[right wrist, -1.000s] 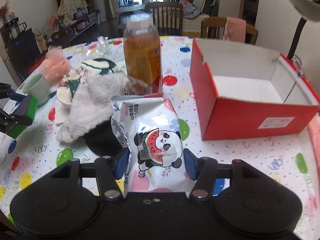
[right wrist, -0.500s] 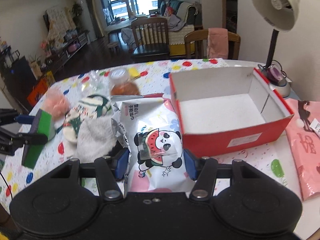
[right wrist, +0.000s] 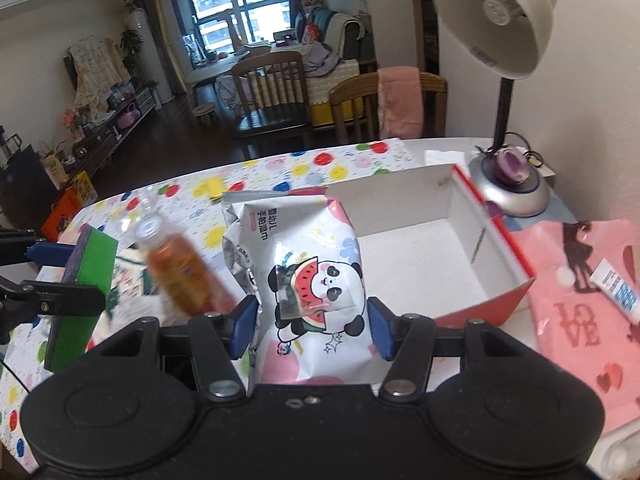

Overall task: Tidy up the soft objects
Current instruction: 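Carry the sponge in the left tool while the right tool carries the wipes pack into the red box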

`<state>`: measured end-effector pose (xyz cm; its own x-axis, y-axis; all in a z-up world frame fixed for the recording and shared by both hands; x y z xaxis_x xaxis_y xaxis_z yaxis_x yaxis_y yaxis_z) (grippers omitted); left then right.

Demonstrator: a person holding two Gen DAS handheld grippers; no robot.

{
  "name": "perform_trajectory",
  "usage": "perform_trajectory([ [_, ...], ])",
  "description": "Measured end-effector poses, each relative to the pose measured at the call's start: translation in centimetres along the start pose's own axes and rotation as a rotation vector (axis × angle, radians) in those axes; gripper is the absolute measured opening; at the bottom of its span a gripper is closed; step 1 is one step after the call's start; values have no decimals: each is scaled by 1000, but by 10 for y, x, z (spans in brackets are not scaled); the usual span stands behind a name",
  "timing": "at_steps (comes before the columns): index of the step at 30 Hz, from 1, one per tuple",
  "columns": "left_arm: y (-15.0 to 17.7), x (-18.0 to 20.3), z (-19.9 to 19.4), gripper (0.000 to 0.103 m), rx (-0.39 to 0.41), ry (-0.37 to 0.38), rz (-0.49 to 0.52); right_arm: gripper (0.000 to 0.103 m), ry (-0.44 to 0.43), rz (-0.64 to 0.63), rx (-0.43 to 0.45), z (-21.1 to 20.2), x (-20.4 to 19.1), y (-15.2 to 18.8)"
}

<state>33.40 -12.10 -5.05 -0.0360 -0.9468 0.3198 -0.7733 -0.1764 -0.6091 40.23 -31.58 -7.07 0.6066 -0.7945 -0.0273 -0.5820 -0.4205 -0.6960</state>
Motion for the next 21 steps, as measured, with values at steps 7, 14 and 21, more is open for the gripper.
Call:
perform_trajectory([
  [7,-38,37,44,78,-9,0,-80,57,29,6,-11,15,50,-8],
  [14,-77,57,95,78,-16,-21,-210,57,43,14,-31,40,91,-11],
  [21,-97,62,168,78,-35,-101,-292,57,57,-45,-70,72,111,-9],
])
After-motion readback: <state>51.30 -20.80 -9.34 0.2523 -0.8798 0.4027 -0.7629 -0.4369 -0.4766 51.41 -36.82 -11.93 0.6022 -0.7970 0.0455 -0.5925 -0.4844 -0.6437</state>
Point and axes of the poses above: each gripper's, at about its wrist camera, not at the fingertips, and z roughly the way its jaws point, x to its right, y to its underside, the point moved 8 cm from there along z, roughly the way its jaws point, and after that the axes turned 12 degrees about -z, right-handed, at the moved point
